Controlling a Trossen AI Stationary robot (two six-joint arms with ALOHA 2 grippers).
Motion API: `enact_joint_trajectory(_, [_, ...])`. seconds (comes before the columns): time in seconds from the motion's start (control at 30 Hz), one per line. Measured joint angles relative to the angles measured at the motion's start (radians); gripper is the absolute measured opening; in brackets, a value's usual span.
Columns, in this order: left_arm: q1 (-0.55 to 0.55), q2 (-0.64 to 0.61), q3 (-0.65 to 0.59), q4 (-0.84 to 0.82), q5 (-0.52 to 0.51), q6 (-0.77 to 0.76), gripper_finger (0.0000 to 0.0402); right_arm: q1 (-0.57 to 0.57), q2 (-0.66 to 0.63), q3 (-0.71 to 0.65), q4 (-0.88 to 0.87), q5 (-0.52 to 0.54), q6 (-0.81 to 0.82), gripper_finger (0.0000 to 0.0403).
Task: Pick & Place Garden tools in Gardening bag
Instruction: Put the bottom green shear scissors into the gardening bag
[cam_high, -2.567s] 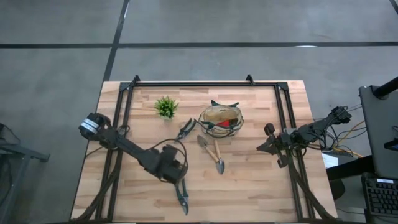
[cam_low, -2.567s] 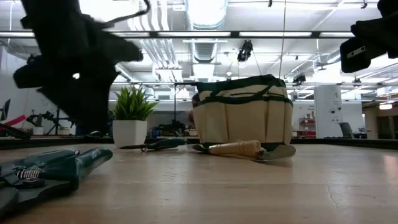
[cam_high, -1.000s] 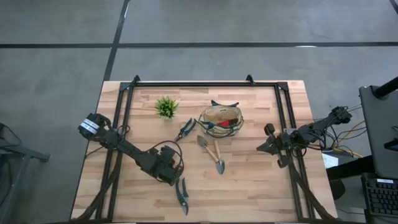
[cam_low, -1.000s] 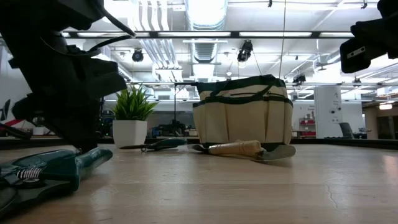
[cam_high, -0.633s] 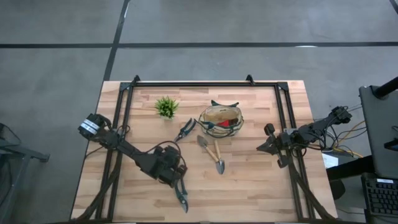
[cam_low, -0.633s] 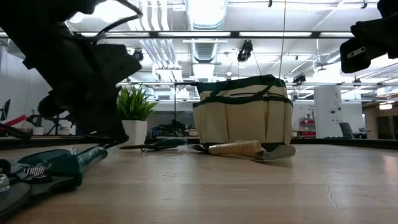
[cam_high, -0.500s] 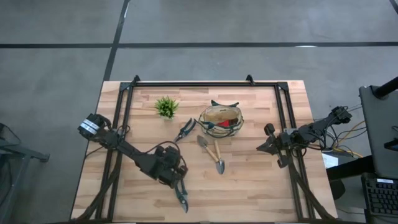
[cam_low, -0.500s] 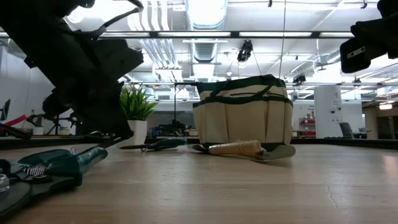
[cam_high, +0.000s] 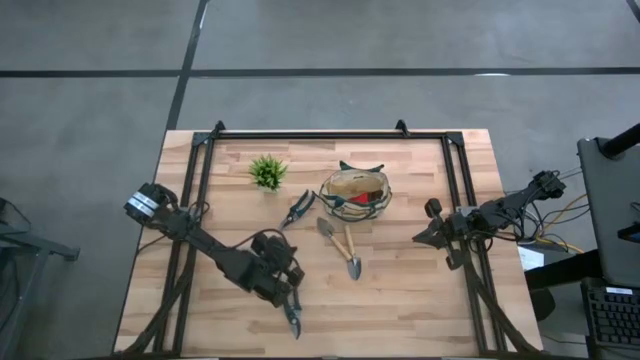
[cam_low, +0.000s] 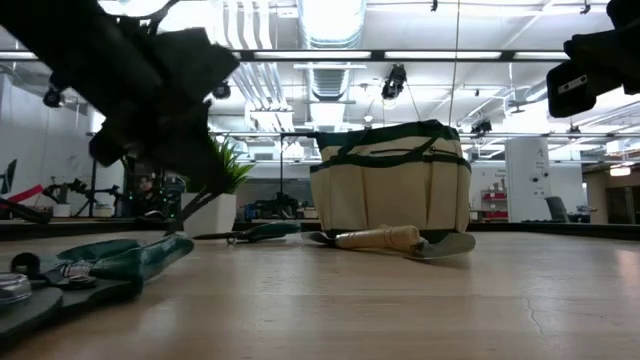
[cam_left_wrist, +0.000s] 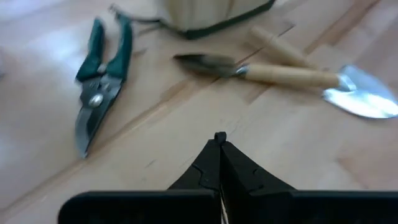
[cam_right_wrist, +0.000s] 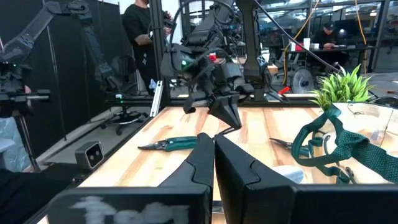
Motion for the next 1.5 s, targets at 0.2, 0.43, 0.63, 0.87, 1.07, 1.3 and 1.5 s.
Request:
enact_joint_trajectory(0.2, [0.0, 0.0, 0.098, 0.0, -0.059, 0.187, 0.0, 0.0, 0.0, 0.0, 0.0, 0.0, 0.0, 0.0008])
enact_joint_trajectory(0.43, [0.0, -0.001, 0.204, -0.001, -0.118, 0.359, 0.0, 0.0, 0.0, 0.0, 0.0, 0.0, 0.0, 0.0008])
enact_joint_trajectory(0.63, [0.001, -0.001, 0.267, -0.002, -0.15, 0.472, 0.0, 0.0, 0.0, 0.0, 0.0, 0.0, 0.0, 0.0008])
enact_joint_trajectory(0.87, [0.001, -0.001, 0.322, -0.002, -0.166, 0.567, 0.0, 0.0, 0.0, 0.0, 0.0, 0.0, 0.0, 0.0008])
enact_joint_trajectory(1.07, [0.003, -0.002, 0.35, -0.002, -0.192, 0.632, 0.0, 0.0, 0.0, 0.0, 0.0, 0.0, 0.0, 0.0008])
enact_joint_trajectory(1.3, [0.003, -0.002, 0.4, 0.0, -0.247, 0.732, 0.0, 0.0, 0.0, 0.0, 0.0, 0.0, 0.0, 0.0008])
enact_joint_trajectory(1.5, [0.003, -0.002, 0.445, -0.002, -0.317, 0.818, 0.0, 0.0, 0.0, 0.0, 0.0, 0.0, 0.0, 0.0008])
